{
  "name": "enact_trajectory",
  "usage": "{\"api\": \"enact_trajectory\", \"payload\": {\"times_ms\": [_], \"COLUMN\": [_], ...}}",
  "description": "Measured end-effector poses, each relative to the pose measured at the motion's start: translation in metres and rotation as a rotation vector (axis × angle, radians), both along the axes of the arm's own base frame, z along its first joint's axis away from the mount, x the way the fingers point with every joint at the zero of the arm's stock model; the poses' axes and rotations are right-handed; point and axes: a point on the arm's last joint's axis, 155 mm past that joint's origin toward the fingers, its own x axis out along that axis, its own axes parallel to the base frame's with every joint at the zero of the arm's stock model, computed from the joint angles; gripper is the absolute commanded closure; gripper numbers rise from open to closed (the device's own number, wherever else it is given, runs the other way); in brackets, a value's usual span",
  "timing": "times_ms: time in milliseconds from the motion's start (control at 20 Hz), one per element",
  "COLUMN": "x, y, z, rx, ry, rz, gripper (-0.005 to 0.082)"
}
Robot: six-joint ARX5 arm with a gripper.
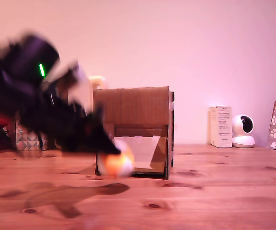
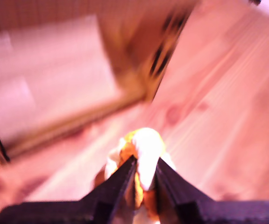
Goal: Drop the footbag into the cardboard dice tower
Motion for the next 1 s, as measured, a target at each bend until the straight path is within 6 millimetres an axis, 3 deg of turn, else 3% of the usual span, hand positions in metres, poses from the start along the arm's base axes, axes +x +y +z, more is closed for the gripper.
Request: {"api": "enact_trajectory", "payload": {"times_ms": [100, 500, 1000], "x": [-0.005, -0.019, -0.009], "y": [0.002, 0.01, 0.004], "z": [0.027, 0.092, 0.162], "rx": [-0.023, -0.09, -0.238], "ry": [-0.036, -0.15, -0.403], "rz": [-0.002, -0.004, -0.005], "gripper": [0.07, 0.07, 0.0695]}}
